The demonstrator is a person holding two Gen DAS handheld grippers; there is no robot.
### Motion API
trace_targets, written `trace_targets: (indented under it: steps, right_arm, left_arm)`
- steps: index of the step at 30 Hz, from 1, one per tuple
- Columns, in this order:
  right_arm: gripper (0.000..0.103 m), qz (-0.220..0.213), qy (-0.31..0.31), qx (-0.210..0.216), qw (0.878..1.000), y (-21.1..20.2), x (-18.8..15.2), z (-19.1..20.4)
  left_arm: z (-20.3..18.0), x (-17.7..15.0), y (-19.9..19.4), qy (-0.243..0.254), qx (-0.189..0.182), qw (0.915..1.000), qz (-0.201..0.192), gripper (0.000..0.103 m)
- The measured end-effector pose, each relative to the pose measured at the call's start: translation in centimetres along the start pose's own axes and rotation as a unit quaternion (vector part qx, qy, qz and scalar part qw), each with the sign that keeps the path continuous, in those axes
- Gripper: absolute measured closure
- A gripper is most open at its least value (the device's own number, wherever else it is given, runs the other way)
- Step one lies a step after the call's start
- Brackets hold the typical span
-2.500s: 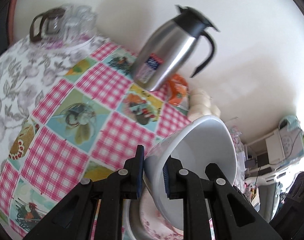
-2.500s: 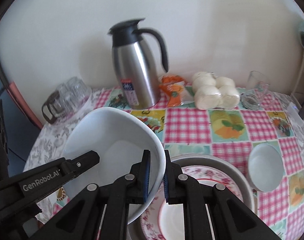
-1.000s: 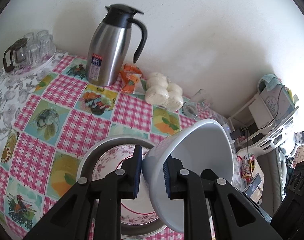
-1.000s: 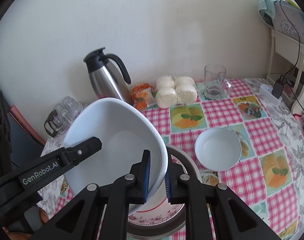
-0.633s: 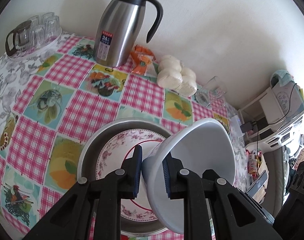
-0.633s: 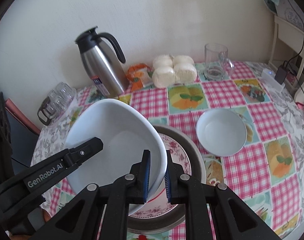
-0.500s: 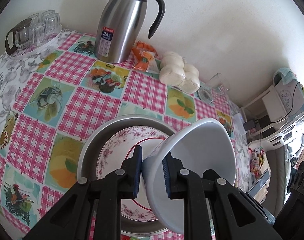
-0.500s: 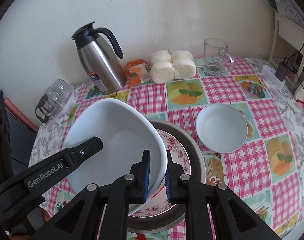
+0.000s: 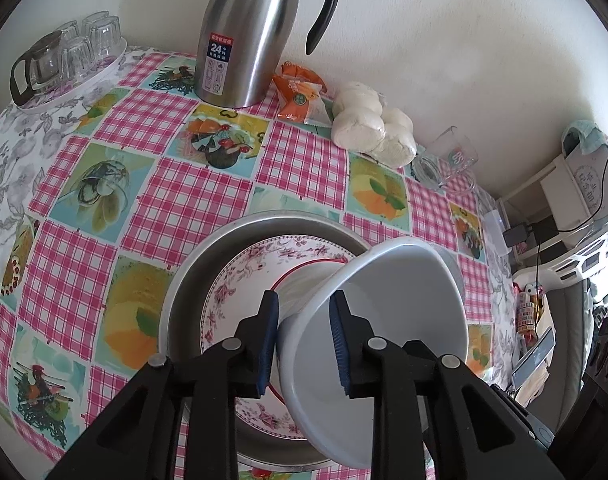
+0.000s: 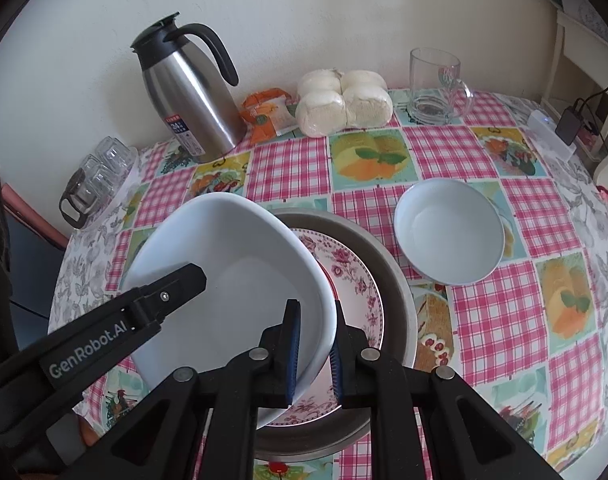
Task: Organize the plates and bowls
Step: 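Lower the white square bowl into the red-rimmed bowl with both tools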
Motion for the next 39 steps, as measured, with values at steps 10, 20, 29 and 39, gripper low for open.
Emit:
trace_targets:
  steps: [10, 20, 29, 39]
  right_arm:
    - [0.087, 0.009, 0.004, 0.001, 1.0, 0.5, -0.1, -0.2]
    - [0.087, 0.022, 0.013, -0.002, 1.0, 1.5, -0.4, -0.4]
    - [0.086, 0.024, 0.012, -0.003, 1.0, 1.8, -0.5, -0.5]
    - [0.082, 0.023, 0.011, -0.007, 1.0, 1.8, -0.4, -0.7]
  left_arm:
    - [0.2, -0.1, 0.6, 0.0, 0.007, 0.9999, 0.008, 0.077]
    - [0.4, -0.3, 1.4, -0.006, 0.009, 0.9998, 0.02, 0.077]
    - [0.5, -0.2, 1.4, -0.006, 0.009, 0.9997, 0.02, 0.075]
    - [0.8, -0.1, 1.4, -0.014, 0.005, 0.9997, 0.021, 0.074]
Point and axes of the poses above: each gripper's, at about its wrist camera, not at the fingertips, and y roughly the way its jaws point, z to its left, x to its top, the point moved 8 cm from there along y, roughly the way its jaws point, and after that the axes turned 2 degrees about z, right-handed, at the moved point
